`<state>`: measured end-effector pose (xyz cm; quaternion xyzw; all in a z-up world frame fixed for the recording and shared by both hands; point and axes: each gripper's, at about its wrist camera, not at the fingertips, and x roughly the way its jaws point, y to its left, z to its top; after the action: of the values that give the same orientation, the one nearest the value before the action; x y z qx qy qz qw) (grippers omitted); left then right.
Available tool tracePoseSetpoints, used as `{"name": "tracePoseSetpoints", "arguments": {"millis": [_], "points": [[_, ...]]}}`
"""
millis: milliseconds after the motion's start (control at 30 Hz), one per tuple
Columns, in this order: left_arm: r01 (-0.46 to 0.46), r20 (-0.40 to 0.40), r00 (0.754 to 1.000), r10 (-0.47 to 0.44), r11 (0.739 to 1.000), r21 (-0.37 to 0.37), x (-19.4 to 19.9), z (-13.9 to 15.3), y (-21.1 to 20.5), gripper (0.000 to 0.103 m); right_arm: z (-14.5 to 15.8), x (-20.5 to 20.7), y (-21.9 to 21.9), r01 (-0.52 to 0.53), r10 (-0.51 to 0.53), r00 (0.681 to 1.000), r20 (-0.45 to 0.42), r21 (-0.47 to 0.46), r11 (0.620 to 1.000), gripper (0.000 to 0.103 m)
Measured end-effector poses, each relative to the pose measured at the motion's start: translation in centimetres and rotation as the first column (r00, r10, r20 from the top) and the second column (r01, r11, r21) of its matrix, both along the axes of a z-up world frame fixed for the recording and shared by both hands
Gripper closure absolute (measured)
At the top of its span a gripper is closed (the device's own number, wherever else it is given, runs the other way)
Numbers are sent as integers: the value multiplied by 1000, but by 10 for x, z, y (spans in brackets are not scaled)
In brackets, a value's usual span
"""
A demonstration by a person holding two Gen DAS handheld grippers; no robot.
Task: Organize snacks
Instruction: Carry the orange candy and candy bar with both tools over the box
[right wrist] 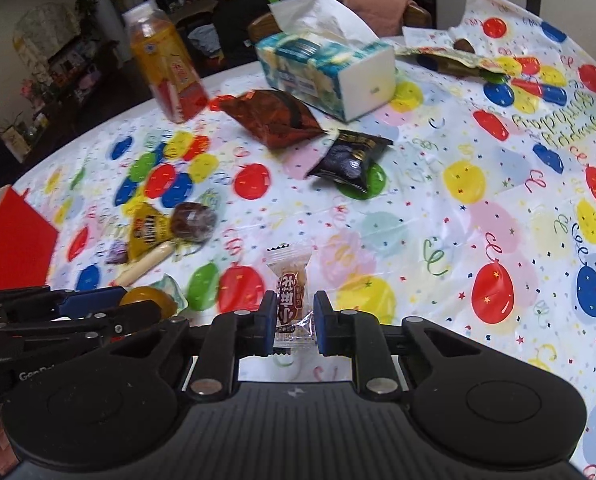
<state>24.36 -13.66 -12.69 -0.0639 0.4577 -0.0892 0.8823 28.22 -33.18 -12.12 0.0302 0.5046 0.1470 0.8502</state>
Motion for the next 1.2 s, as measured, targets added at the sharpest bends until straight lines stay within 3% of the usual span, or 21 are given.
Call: {"name": "tracePoseSetpoints", "arguments": {"millis": [667,1200], "points": [[-106,90,990,106,994,-7,-75,74,73,68,80,-63,88,-205,202,976,77,33,978,84],[-224,149,963,224,974,-18,-119,108,170,68,106,-95,207,-355,348,930,115,45,934,84]]}}
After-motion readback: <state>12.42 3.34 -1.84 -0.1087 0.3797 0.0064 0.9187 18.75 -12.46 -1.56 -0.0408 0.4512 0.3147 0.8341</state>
